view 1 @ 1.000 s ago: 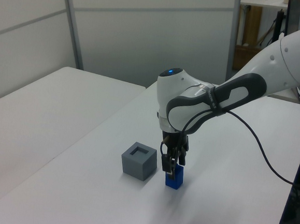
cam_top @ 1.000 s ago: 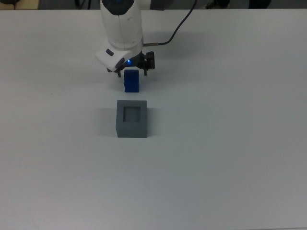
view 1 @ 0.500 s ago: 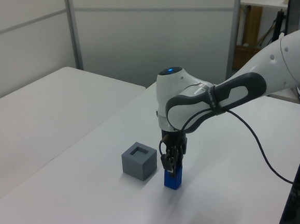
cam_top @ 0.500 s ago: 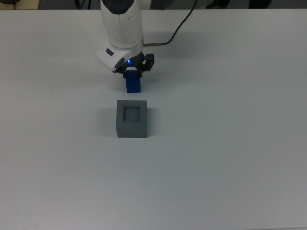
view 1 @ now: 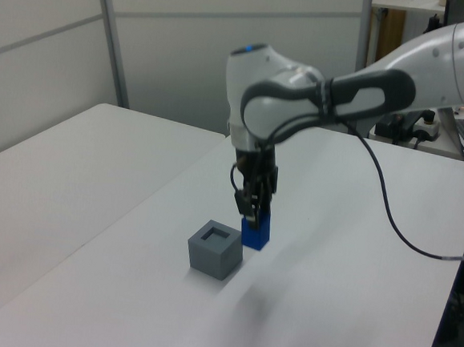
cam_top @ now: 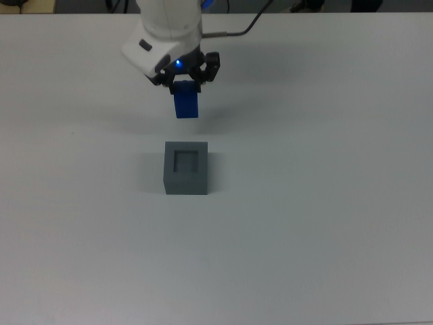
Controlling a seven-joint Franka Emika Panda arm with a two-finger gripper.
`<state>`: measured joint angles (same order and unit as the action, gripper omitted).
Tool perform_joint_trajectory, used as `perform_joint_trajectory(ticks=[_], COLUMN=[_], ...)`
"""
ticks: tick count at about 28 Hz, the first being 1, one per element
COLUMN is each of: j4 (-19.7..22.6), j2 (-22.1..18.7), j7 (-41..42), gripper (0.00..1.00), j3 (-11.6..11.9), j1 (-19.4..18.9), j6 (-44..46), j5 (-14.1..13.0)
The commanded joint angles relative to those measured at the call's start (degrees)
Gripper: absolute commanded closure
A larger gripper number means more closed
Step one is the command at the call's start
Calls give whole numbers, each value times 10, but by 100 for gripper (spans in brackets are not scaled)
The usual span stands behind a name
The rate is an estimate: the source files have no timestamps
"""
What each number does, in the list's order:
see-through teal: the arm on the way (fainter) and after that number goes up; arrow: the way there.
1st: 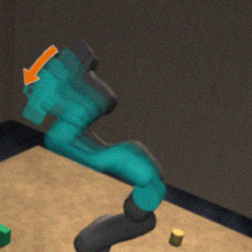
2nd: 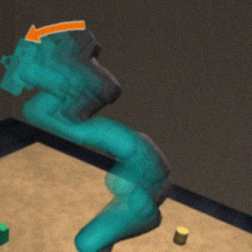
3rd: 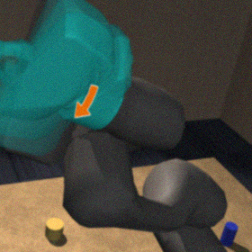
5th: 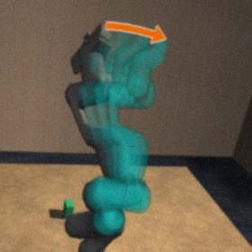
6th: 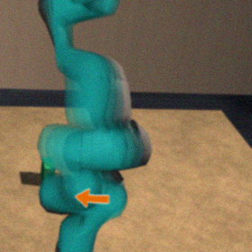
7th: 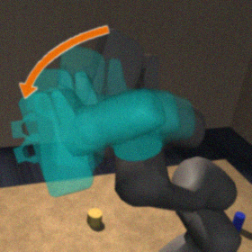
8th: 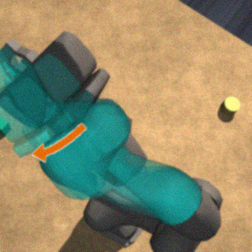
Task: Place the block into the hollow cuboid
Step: 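Lift the blue block and carry it above the grey hollow cube, then lower the blue block into the cube's square opening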
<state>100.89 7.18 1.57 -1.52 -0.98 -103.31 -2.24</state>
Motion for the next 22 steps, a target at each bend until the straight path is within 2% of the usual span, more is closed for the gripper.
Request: perform_joint_trajectory(ticks=[1,8,11,13,15,22], j4=[-73,-195,-213,-226,-228,-229], j2=[33,138,162,176,181,200], j7=[-13,-75,-75,-74,-71,-68], gripper=[57,57,57,57,57,57], j3=[6,9,24,54,67,74], j1=[-7,-12,-30,-55,-67,-71], j6=[32,32,31,31,31,24], j5=[3,11,14,15,15,15])
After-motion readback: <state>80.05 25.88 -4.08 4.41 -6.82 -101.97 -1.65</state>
